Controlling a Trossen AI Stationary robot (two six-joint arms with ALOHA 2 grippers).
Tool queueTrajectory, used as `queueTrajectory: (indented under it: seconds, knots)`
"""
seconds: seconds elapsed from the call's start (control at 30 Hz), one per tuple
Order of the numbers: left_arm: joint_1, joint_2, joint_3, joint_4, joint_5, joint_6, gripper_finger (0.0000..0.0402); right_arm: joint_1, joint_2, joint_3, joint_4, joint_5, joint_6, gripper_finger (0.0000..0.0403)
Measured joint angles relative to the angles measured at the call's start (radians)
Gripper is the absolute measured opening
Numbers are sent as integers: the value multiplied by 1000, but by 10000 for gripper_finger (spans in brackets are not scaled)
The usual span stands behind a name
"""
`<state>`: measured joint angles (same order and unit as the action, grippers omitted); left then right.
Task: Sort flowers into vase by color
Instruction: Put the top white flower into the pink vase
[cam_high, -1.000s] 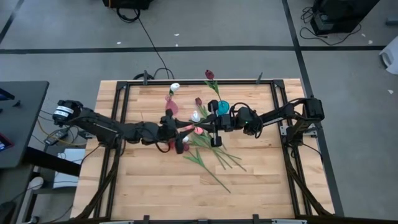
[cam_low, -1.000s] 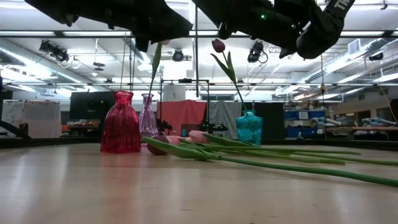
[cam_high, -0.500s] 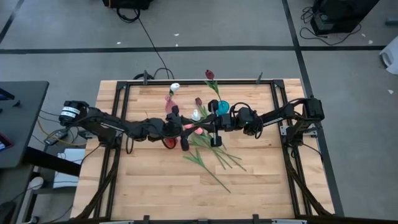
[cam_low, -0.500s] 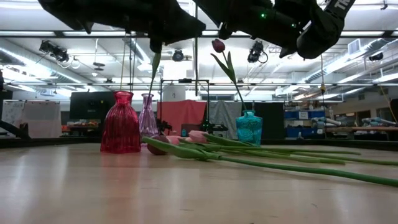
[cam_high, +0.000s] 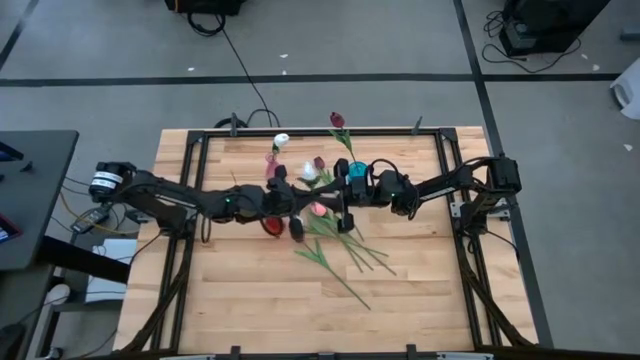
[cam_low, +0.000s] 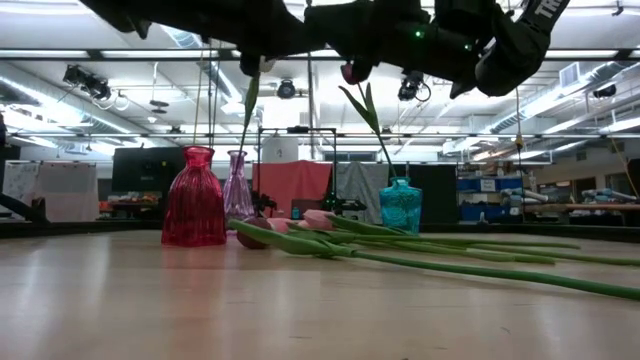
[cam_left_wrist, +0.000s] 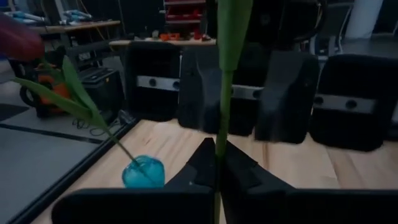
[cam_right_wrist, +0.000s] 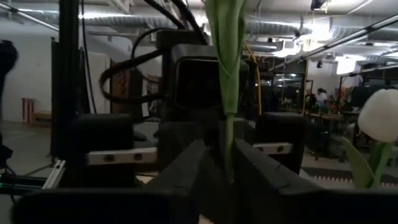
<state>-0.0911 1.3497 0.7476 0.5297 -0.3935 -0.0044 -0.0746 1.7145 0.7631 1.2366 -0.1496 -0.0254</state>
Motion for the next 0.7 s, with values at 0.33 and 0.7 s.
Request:
queueTrajectory:
  seconds: [0.33,0.7]
  knots:
    - [14,-273,-2,-341,-107,51,7,-2,-9,0,-28,-1,7,165]
    - [103,-578,-198,-289,-163,118,7,7,-9,0,-53,-1,-2,165]
